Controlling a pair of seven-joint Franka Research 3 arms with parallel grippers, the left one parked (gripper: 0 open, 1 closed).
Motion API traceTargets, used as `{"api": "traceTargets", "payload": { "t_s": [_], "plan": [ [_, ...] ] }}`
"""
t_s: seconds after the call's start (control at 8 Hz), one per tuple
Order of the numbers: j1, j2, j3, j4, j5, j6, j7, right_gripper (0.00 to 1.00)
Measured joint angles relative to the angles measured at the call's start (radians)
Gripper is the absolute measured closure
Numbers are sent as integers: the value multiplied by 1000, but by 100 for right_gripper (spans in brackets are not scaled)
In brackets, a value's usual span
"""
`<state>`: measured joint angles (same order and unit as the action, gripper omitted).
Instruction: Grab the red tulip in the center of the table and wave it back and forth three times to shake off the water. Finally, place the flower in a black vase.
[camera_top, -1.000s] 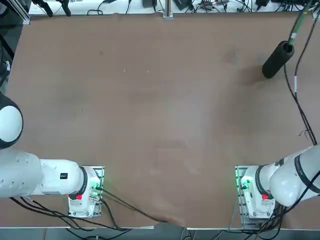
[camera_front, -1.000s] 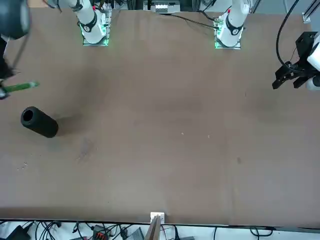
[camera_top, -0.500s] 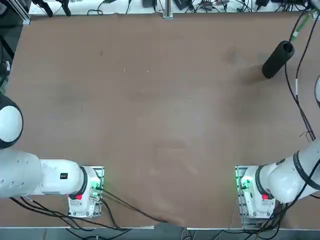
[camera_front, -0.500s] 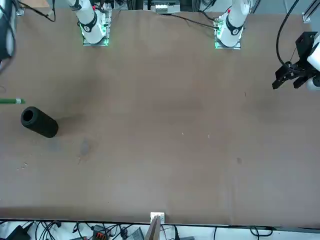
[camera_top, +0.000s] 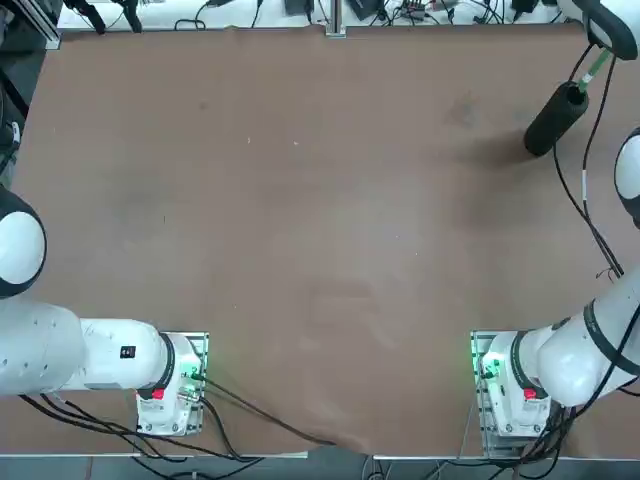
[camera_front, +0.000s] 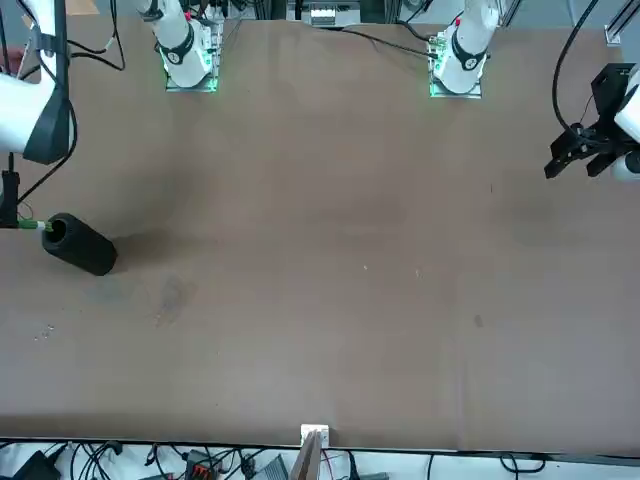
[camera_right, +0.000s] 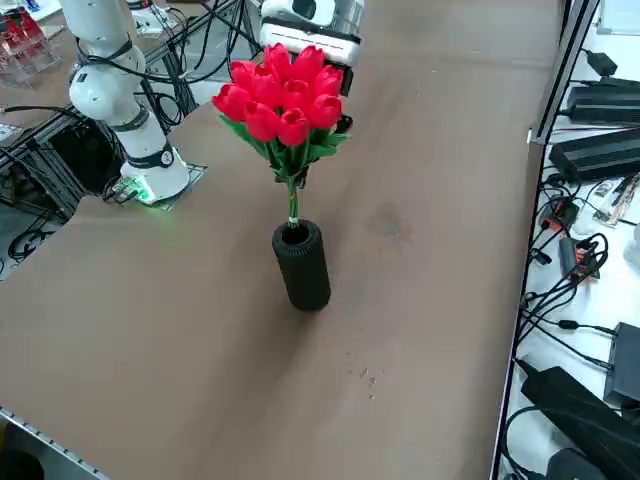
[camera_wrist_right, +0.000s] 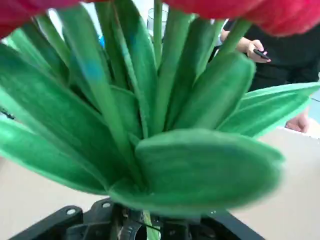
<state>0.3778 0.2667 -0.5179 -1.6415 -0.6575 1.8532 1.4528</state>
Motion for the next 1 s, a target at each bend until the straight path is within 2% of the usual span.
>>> {"api": "traceTargets", "payload": {
  "t_s": [0.62, 0.75, 0.88, 1.0],
  "plan": [
    [7, 2, 2, -123, -23, 114, 127, 89],
    [12, 4, 3, -137, -23, 119, 154, 83],
    [26, 4, 5, -141, -24, 117, 181, 67],
    [41, 1, 5, -141, -24, 108, 190, 46]
  ]
}}
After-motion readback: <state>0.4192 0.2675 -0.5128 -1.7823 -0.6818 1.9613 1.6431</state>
